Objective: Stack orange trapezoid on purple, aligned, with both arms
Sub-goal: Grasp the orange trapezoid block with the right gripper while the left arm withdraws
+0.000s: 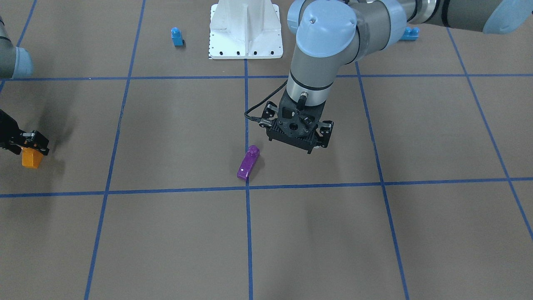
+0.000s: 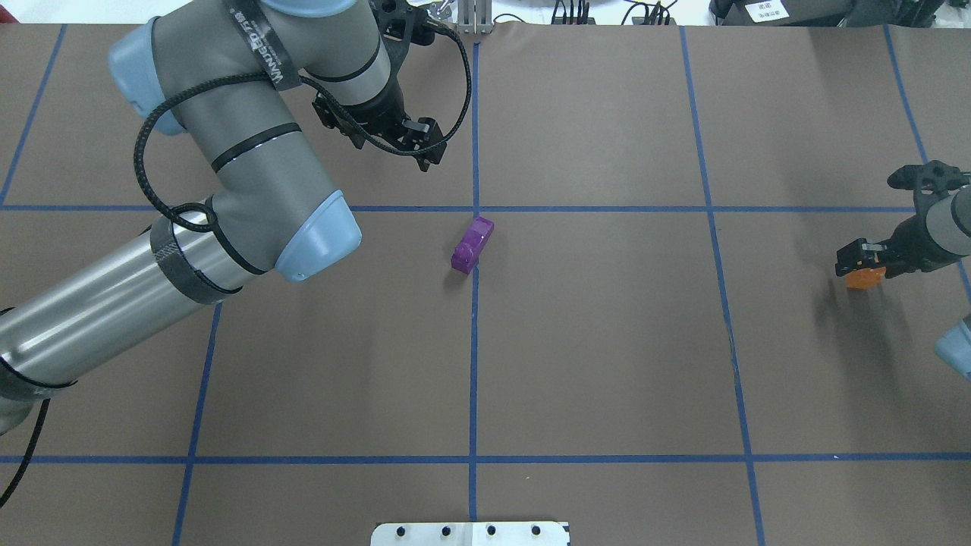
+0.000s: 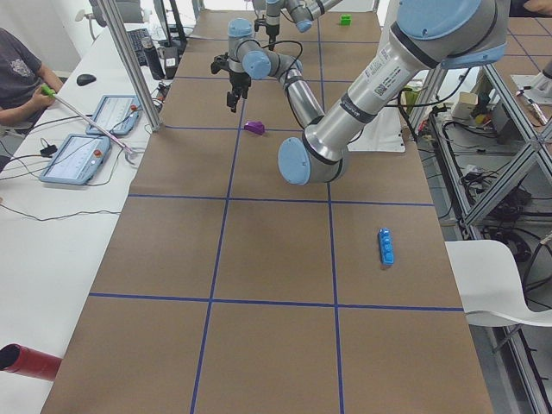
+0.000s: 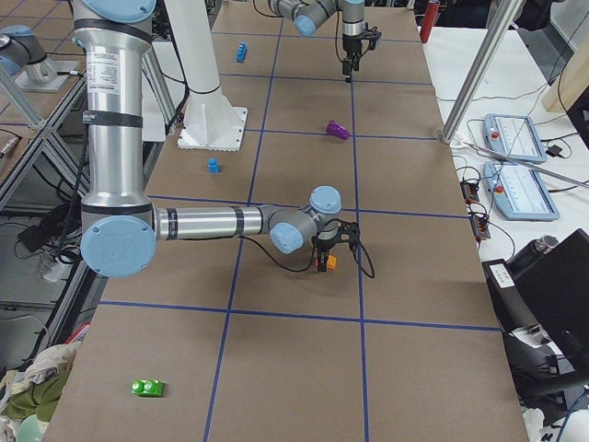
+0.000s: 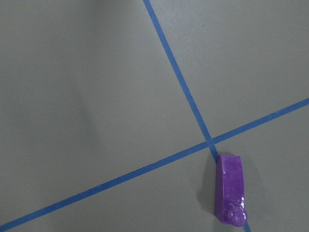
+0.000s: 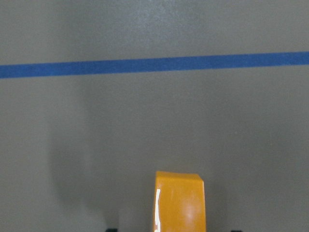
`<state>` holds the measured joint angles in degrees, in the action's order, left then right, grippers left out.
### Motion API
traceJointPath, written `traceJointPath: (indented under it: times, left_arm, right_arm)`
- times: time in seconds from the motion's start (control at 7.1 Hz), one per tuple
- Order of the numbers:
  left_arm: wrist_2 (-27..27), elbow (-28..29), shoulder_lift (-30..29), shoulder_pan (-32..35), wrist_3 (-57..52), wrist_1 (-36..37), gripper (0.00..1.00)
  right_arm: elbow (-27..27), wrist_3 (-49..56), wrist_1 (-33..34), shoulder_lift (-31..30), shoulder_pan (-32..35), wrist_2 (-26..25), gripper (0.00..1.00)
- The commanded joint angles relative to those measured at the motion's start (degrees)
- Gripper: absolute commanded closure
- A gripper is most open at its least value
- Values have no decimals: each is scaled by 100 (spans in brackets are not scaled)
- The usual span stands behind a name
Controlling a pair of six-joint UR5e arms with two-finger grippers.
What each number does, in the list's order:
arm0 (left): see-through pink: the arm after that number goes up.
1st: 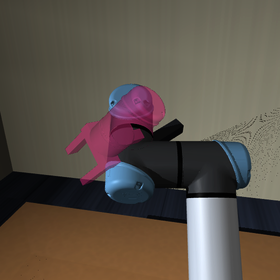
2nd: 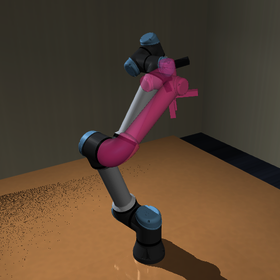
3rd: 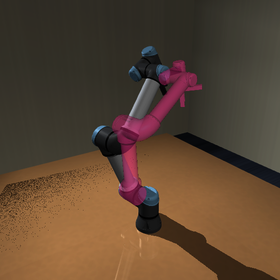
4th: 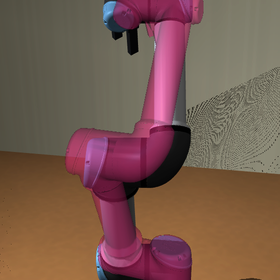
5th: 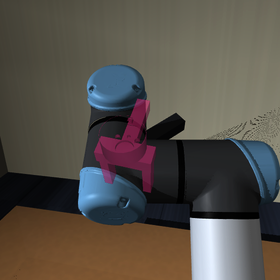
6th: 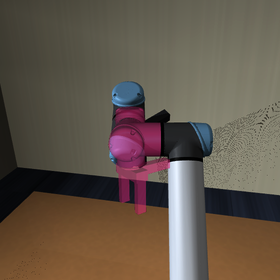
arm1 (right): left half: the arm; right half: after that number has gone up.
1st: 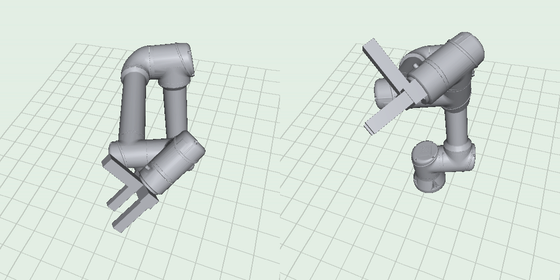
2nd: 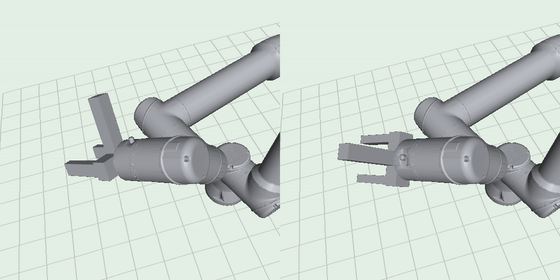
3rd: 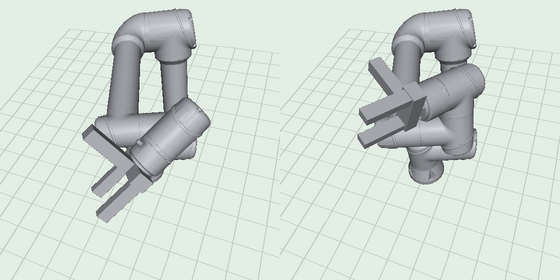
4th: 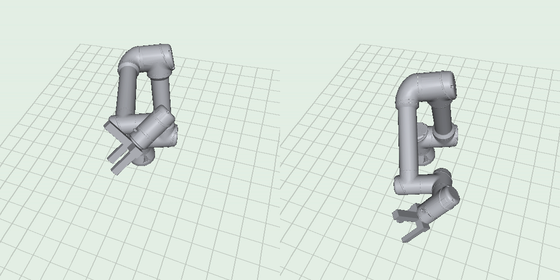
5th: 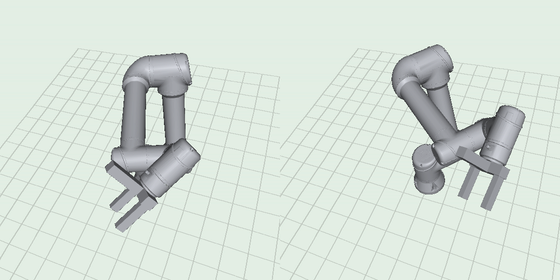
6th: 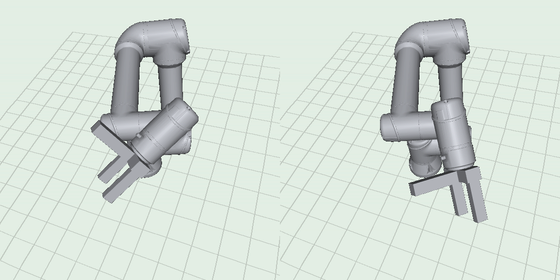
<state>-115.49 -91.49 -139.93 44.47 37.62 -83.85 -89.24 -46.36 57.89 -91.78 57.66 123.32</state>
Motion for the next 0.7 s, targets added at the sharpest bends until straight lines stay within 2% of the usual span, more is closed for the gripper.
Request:
traceJointPath:
  times: [0.0, 0.14, 0.28, 0.42, 0.56]
  left_arm:
    - [0, 0, 0, 0, 0, 0, 0]
    - [0, 0, 0, 0, 0, 0, 0]
    - [0, -18, 0, 0, 9, 0, 0]
    - [-9, -53, 9, 0, 9, 9, 0]
    - [-9, -62, 9, 44, 0, 9, 0]
  right_arm:
    - [30, 13, 3, -6, 0, 7, 37]
    - [30, 30, 3, -15, 0, 34, 59]
    - [21, 39, 20, 2, 0, 60, 94]
    - [12, 39, 55, 3, 17, 121, 100]
    - [-31, -5, 73, 20, 130, 252, 100]
